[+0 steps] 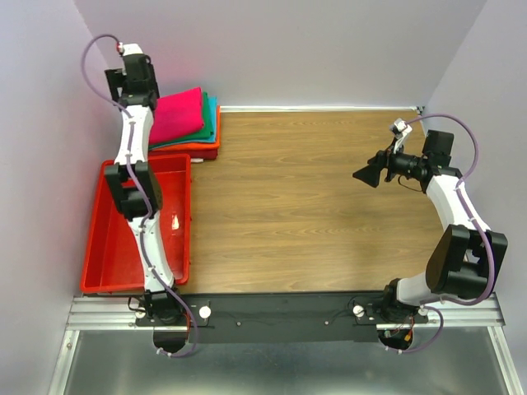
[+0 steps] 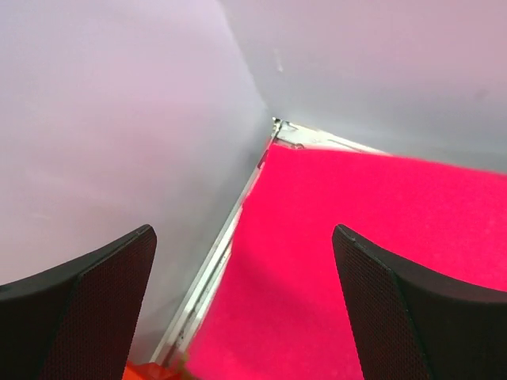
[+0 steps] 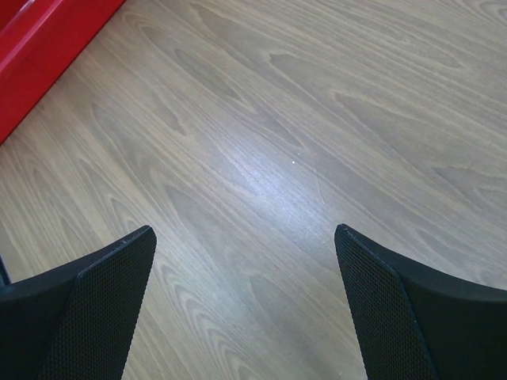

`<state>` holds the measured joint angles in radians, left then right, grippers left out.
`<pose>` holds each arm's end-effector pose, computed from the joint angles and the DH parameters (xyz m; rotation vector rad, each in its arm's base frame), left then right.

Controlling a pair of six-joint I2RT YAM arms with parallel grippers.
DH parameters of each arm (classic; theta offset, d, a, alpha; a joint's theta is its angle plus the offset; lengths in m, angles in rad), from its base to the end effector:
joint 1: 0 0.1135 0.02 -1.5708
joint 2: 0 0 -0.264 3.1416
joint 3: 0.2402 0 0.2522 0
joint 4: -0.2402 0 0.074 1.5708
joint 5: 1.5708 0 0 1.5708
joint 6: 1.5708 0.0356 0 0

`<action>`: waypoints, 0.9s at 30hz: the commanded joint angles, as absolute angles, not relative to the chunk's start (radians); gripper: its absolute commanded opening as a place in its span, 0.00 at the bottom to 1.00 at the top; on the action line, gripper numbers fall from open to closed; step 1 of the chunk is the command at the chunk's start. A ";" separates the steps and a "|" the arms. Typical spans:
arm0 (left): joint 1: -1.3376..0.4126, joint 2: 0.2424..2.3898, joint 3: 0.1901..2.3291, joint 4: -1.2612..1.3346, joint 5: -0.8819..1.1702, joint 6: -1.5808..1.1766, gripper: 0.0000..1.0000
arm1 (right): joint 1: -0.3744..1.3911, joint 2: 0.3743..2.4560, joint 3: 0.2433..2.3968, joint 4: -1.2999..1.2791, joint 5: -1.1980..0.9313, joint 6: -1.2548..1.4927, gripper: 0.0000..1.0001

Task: Fold and stack the t-shirts
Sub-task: Reset both grippers

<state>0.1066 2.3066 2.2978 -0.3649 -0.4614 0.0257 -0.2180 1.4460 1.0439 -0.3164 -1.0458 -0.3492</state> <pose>0.5365 0.0733 0.3284 -0.3842 1.9021 0.5354 0.3046 -0.0359 0.2743 -0.6312 1.8950 0.8239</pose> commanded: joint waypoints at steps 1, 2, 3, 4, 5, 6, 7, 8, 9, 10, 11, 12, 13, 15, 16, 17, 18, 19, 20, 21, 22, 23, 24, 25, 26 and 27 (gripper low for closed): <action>0.129 2.129 2.283 -0.362 -0.348 -0.078 0.98 | -0.227 1.454 1.037 -0.342 -1.068 -0.362 1.00; 0.132 2.099 2.261 -0.361 -0.322 -0.083 0.98 | -0.227 1.454 1.038 -0.344 -1.062 -0.365 1.00; 0.135 2.032 2.231 -0.353 -0.254 -0.084 0.98 | -0.227 1.456 1.039 -0.345 -1.055 -0.370 1.00; 0.140 1.999 2.165 -0.348 -0.220 -0.084 0.98 | -0.227 1.454 1.040 -0.350 -1.046 -0.374 1.00; 0.138 1.967 2.120 -0.339 -0.184 -0.087 0.98 | -0.227 1.453 1.040 -0.351 -1.042 -0.377 1.00; 0.140 1.897 2.074 -0.321 -0.119 -0.094 0.98 | -0.227 1.453 1.040 -0.353 -1.035 -0.383 1.00; 0.140 1.863 1.975 -0.305 -0.088 -0.095 0.98 | -0.229 1.445 1.040 -0.356 -1.025 -0.388 1.00; 0.141 1.827 1.921 -0.289 -0.049 -0.095 0.98 | -0.227 1.442 1.040 -0.357 -1.017 -0.393 1.00; 0.141 1.756 1.866 -0.252 0.054 -0.092 0.98 | -0.229 1.440 1.040 -0.357 -1.009 -0.400 1.00; 0.141 1.721 1.768 -0.239 0.092 -0.097 0.98 | -0.229 1.434 1.040 -0.359 -0.984 -0.403 1.00; 0.141 1.647 1.717 -0.226 0.177 -0.097 0.98 | -0.229 1.433 1.040 -0.359 -0.968 -0.408 1.00; 0.141 1.606 1.666 -0.194 0.211 -0.097 0.98 | -0.230 1.430 1.042 -0.359 -0.950 -0.416 1.00; 0.141 1.565 1.613 -0.171 0.245 -0.107 0.98 | -0.232 1.427 1.042 -0.357 -0.918 -0.419 1.00; 0.141 1.436 1.438 -0.097 0.351 -0.121 0.98 | -0.238 1.417 1.043 -0.357 -0.885 -0.422 1.00; 0.141 1.393 1.383 -0.068 0.377 -0.132 0.98 | -0.242 1.416 1.043 -0.354 -0.871 -0.419 1.00; 0.141 1.353 1.283 -0.043 0.414 -0.132 0.98 | -0.251 1.410 1.045 -0.345 -0.847 -0.414 1.00; 0.140 1.282 1.240 -0.010 0.452 -0.133 0.98 | -0.259 1.399 1.045 -0.336 -0.827 -0.391 1.00; 0.141 1.247 1.198 -0.005 0.463 -0.135 0.98 | -0.264 1.385 1.037 -0.319 -0.799 -0.376 1.00; 0.141 1.192 1.139 -0.006 0.471 -0.115 0.98 | -0.279 1.352 1.013 -0.272 -0.722 -0.333 1.00; 0.140 1.165 1.120 -0.005 0.466 -0.109 0.98 | -0.285 1.327 1.012 -0.244 -0.659 -0.313 1.00; 0.140 1.138 1.076 -0.006 0.465 -0.103 0.98 | -0.290 1.306 0.993 -0.207 -0.517 -0.301 1.00; 0.138 1.112 1.053 -0.005 0.462 -0.101 0.98 | -0.293 1.286 0.989 -0.196 -0.441 -0.285 1.00; 0.132 1.064 1.033 0.029 0.454 -0.104 0.98 | -0.295 1.246 0.992 -0.186 -0.370 -0.252 1.00; 0.127 1.042 0.997 0.038 0.451 -0.104 0.98 | -0.295 1.227 0.989 -0.161 -0.242 -0.230 1.00; 0.123 1.007 0.982 0.055 0.449 -0.109 0.98 | -0.295 1.204 0.982 -0.141 -0.176 -0.165 1.00; 0.123 0.994 0.970 0.058 0.446 -0.113 0.98 | -0.295 1.184 0.968 -0.123 -0.110 -0.132 1.00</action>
<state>0.1356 1.0840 1.0073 -0.0376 0.4030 -0.1127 -0.2863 1.2701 0.9985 -0.2516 -0.4988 -0.2871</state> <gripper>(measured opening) 0.983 0.997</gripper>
